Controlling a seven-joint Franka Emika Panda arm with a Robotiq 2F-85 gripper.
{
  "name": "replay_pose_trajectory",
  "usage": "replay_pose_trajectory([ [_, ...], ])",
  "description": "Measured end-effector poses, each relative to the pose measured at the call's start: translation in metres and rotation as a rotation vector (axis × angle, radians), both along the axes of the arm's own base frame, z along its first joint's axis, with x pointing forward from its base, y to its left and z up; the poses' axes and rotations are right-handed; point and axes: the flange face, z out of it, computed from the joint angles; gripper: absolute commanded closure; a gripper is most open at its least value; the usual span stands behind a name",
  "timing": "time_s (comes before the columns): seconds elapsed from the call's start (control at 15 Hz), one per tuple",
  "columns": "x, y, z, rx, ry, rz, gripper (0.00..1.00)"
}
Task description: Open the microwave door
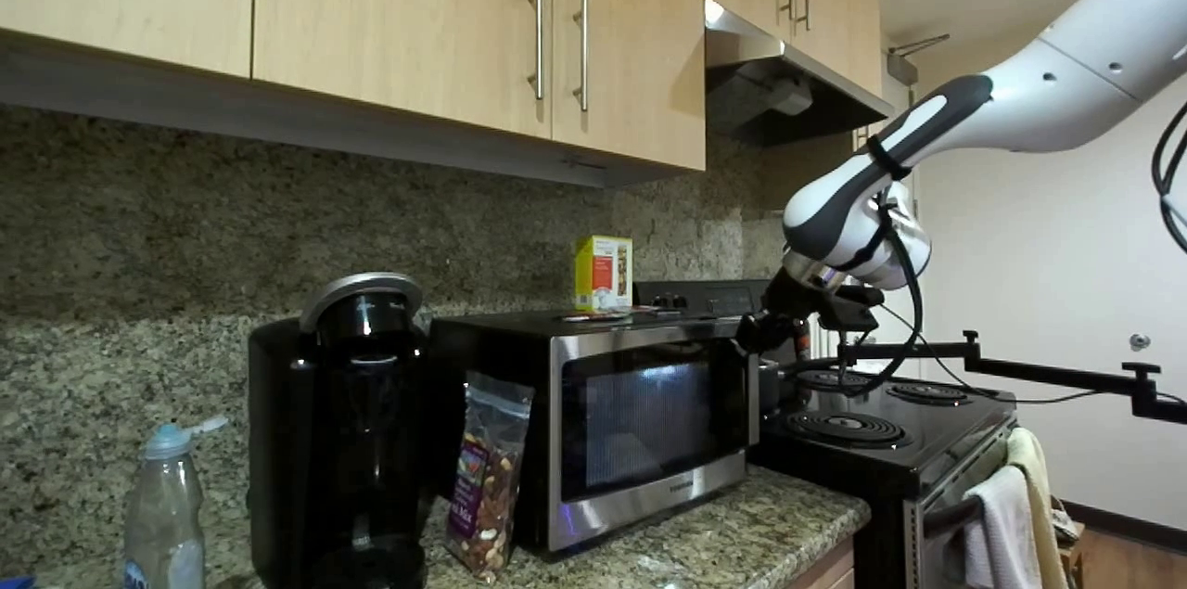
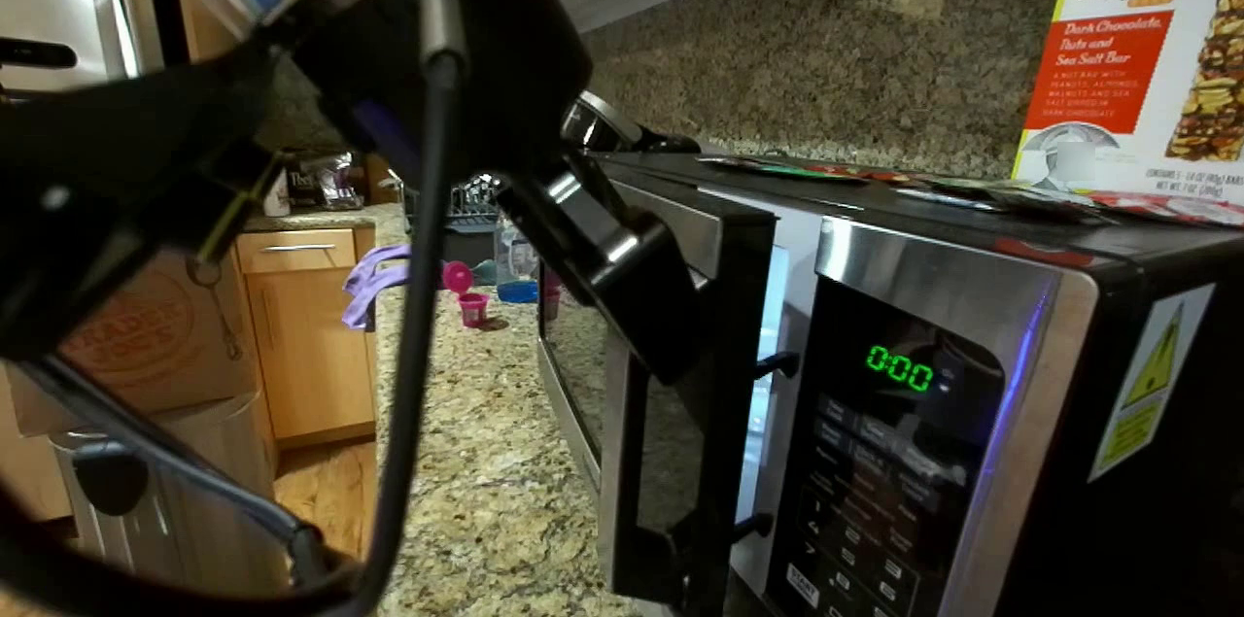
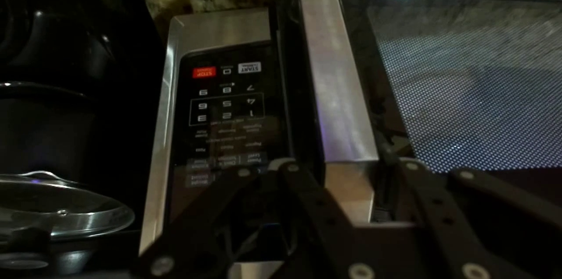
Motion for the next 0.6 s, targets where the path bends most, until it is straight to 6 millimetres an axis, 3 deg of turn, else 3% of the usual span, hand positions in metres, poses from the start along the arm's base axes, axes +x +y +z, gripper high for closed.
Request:
replay_pose_trajectory([
  [0.6, -0.031, 0.014, 0.007, 0.113, 0.076, -0.03, 0.41],
])
